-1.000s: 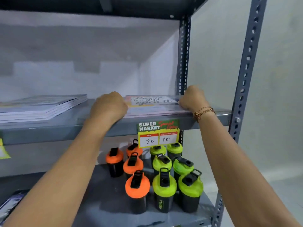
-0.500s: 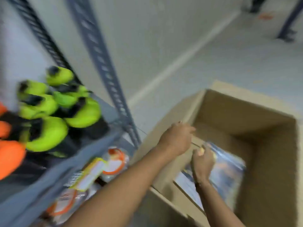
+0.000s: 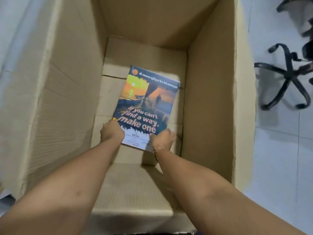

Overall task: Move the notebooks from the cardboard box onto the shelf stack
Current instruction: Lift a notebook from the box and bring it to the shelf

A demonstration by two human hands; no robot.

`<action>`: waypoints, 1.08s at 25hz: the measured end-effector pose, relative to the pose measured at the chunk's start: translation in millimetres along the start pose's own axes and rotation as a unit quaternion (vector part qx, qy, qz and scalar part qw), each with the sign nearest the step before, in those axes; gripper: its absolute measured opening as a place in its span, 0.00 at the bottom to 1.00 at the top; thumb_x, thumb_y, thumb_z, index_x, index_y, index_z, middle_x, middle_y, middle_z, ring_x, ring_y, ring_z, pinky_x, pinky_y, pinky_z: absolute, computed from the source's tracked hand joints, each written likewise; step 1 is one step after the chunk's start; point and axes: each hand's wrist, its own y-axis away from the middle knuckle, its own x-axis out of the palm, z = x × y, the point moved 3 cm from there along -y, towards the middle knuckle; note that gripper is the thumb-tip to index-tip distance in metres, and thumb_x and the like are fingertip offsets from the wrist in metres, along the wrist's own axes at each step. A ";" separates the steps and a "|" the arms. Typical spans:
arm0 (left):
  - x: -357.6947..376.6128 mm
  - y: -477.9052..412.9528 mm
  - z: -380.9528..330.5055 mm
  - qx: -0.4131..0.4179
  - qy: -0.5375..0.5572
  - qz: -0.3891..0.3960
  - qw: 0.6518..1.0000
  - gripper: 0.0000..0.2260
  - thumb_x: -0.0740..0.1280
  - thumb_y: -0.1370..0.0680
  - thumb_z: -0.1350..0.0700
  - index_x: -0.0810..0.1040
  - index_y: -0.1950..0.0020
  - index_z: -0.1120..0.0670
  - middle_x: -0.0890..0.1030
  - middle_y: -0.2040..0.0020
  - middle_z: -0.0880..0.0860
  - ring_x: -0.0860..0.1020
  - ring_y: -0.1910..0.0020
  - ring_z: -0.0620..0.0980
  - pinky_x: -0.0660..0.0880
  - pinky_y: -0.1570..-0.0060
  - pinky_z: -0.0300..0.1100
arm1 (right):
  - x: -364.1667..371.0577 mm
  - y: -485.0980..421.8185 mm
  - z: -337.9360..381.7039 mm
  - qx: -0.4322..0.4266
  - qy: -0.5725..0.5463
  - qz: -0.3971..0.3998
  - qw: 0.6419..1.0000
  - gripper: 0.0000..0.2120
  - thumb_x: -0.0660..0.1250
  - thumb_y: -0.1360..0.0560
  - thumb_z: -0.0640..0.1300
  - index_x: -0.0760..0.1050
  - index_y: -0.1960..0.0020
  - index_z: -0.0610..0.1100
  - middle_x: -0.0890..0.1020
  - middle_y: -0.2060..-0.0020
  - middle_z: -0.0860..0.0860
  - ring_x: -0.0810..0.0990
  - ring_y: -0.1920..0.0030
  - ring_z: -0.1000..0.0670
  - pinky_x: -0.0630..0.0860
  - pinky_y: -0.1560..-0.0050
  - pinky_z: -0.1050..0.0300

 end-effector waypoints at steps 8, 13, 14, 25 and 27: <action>-58.9 26.8 -0.4 0.047 -0.009 -0.064 0.997 0.13 0.64 0.24 0.64 0.78 0.41 0.63 0.79 0.38 0.62 0.77 0.38 0.62 0.76 0.43 0.50 | -39.4 35.2 41.0 -0.008 -0.124 -0.127 0.984 0.19 0.65 0.28 0.32 0.66 0.39 0.36 0.69 0.37 0.39 0.70 0.36 0.38 0.66 0.35 0.45; -178.6 121.9 21.4 0.148 0.107 -0.246 0.952 0.11 0.64 0.24 0.62 0.79 0.43 0.62 0.80 0.44 0.63 0.78 0.44 0.63 0.76 0.48 0.52 | -111.7 128.6 99.1 -0.198 -0.306 -0.199 0.910 0.16 0.66 0.28 0.32 0.71 0.41 0.32 0.72 0.41 0.36 0.72 0.41 0.37 0.67 0.40 0.51; -206.4 154.8 36.4 0.181 0.124 -0.303 0.927 0.12 0.64 0.23 0.60 0.77 0.42 0.61 0.79 0.44 0.62 0.77 0.44 0.63 0.75 0.48 0.52 | -127.2 157.1 112.3 -0.259 -0.348 -0.213 0.875 0.17 0.67 0.30 0.32 0.72 0.41 0.31 0.73 0.42 0.36 0.72 0.41 0.37 0.68 0.39 0.50; -374.3 527.5 321.1 0.046 0.219 -0.807 0.546 0.22 0.70 0.30 0.49 0.80 0.39 0.58 0.75 0.63 0.44 0.73 0.62 0.42 0.68 0.59 0.34 | -207.4 573.7 221.5 -0.748 -0.469 0.001 0.470 0.23 0.70 0.28 0.45 0.74 0.35 0.39 0.82 0.44 0.43 0.82 0.47 0.43 0.78 0.46 0.47; -394.5 556.4 354.8 -0.045 0.229 -0.795 0.559 0.17 0.71 0.28 0.52 0.81 0.41 0.58 0.77 0.63 0.52 0.77 0.57 0.52 0.66 0.58 0.42 | -208.3 639.1 242.8 -0.795 -0.409 0.048 0.445 0.18 0.71 0.29 0.43 0.78 0.40 0.40 0.82 0.51 0.52 0.82 0.51 0.50 0.74 0.52 0.63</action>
